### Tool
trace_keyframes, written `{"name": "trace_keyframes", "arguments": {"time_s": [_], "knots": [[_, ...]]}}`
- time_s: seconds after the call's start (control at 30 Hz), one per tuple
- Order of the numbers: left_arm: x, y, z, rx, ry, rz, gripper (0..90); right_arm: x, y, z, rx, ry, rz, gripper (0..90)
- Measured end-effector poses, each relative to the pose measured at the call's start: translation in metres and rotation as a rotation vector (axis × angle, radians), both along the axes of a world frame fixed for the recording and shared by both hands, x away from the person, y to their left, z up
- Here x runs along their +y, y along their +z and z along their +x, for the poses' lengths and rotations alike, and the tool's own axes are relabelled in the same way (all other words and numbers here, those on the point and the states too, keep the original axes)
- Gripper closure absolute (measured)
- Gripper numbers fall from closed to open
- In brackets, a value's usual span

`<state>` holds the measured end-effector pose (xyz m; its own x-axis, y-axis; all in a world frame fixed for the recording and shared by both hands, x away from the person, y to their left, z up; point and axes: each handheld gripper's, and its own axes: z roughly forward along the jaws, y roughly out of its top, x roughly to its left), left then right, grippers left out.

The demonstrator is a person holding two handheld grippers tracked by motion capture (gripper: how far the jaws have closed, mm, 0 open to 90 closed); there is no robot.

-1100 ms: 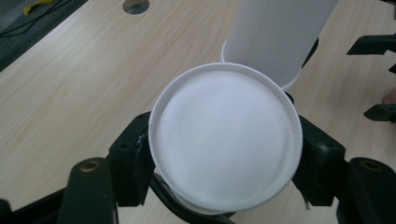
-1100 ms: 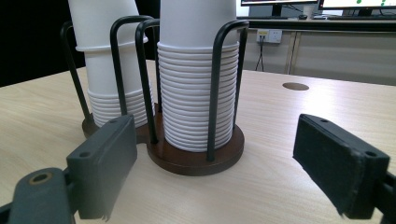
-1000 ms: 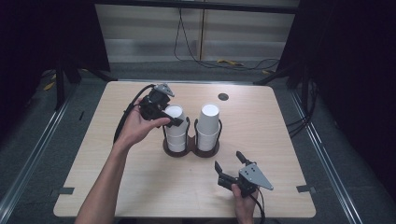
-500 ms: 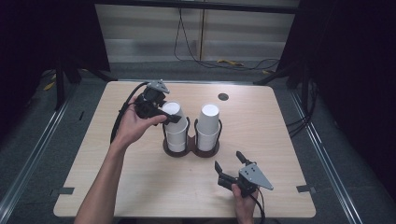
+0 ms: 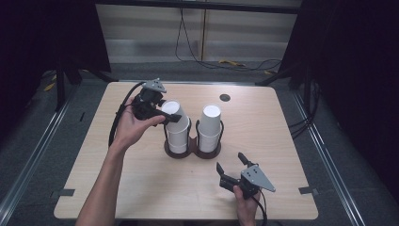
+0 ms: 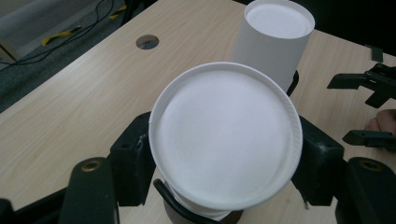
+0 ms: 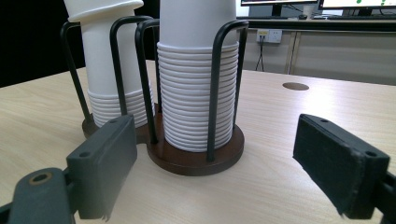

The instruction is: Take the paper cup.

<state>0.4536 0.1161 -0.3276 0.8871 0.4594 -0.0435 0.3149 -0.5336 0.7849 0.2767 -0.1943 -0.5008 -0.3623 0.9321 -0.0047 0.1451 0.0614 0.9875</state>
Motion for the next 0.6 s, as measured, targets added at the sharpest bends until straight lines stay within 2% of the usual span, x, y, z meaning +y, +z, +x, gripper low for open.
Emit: {"name": "trace_keyframes", "arguments": {"time_s": [0.03, 0.07, 0.27, 0.3, 0.33, 0.6], "knots": [[0.0, -0.001, -0.001, 0.004, 0.004, -0.016, 33.2, 0.0, 0.0, 0.0, 0.001, 0.0, 0.001, 13.2], [0.002, -0.001, -0.001, -0.003, 0.002, -0.011, 33.2, 0.0, 0.0, 0.0, 0.0, 0.002, 0.0, 13.2], [0.006, -0.001, -0.005, -0.012, 0.017, -0.057, 33.2, 0.0, 0.0, 0.0, 0.001, -0.001, 0.0, 13.2], [0.007, 0.0, -0.005, -0.027, 0.019, -0.049, 33.2, 0.0, 0.0, 0.0, 0.001, -0.001, 0.0, 13.2], [0.007, 0.0, -0.006, -0.026, 0.024, -0.068, 33.2, 0.0, 0.0, 0.0, 0.0, 0.0, 0.0, 13.2], [0.01, 0.002, -0.012, -0.064, 0.032, -0.103, 33.1, 0.0, 0.0, 0.001, 0.003, -0.002, -0.001, 13.2]]}}
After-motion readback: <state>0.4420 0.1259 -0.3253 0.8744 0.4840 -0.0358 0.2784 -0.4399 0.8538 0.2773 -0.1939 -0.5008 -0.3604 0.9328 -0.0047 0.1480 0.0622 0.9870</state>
